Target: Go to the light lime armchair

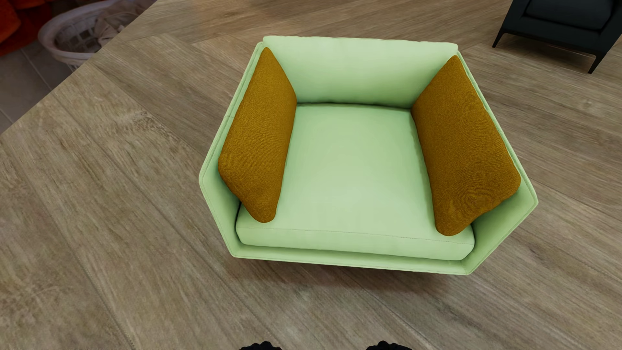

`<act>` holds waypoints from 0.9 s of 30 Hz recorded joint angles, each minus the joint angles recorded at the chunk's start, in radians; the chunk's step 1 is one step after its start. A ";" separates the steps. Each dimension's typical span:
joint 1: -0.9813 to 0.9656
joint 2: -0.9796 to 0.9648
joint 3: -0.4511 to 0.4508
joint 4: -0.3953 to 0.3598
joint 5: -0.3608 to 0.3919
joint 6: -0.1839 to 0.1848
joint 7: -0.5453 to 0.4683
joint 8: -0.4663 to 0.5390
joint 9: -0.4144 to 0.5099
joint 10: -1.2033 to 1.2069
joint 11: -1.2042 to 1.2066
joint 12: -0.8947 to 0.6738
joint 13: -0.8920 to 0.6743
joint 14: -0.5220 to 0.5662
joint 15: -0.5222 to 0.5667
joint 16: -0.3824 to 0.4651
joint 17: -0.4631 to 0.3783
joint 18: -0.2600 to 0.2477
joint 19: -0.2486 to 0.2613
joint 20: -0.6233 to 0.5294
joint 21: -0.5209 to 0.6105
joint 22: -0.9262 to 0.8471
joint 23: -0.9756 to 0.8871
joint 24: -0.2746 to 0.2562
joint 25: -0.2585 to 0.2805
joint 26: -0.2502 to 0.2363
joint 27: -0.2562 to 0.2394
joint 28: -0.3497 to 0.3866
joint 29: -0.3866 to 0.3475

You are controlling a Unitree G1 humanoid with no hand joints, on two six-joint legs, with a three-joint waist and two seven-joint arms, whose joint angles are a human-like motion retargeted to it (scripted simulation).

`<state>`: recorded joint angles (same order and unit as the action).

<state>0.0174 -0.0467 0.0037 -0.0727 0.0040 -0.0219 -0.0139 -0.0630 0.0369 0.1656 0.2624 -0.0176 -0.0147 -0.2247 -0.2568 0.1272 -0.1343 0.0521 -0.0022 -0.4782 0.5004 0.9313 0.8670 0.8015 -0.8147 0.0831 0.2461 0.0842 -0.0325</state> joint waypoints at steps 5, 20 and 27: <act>0.006 0.009 0.002 0.001 0.001 -0.001 -0.003 -0.004 -0.002 0.002 -0.003 -0.004 0.011 -0.006 -0.006 -0.001 0.010 -0.003 -0.003 0.005 0.027 0.002 0.002 0.005 -0.012 -0.004 -0.001 0.001 0.035; 0.028 0.043 0.002 -0.001 0.000 -0.002 -0.010 -0.013 0.011 0.021 -0.001 0.043 0.032 -0.026 -0.021 -0.003 -0.004 -0.002 -0.011 0.031 0.015 0.032 0.036 0.016 -0.017 0.010 0.007 -0.001 0.026; 0.031 0.042 0.000 -0.001 -0.001 -0.004 -0.010 -0.014 0.011 0.018 0.003 0.028 0.025 -0.024 -0.018 0.004 -0.004 0.001 -0.009 0.008 0.017 0.026 0.035 0.035 -0.028 -0.003 -0.004 -0.007 0.025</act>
<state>0.0484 -0.0048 0.0041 -0.0740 0.0028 -0.0261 -0.0238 -0.0774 0.0480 0.1840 0.2650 0.0105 0.0100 -0.2484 -0.2751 0.1315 -0.1380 0.0533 -0.0108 -0.4702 0.5173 0.9573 0.9024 0.8363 -0.8427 0.0800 0.2421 0.0772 -0.0074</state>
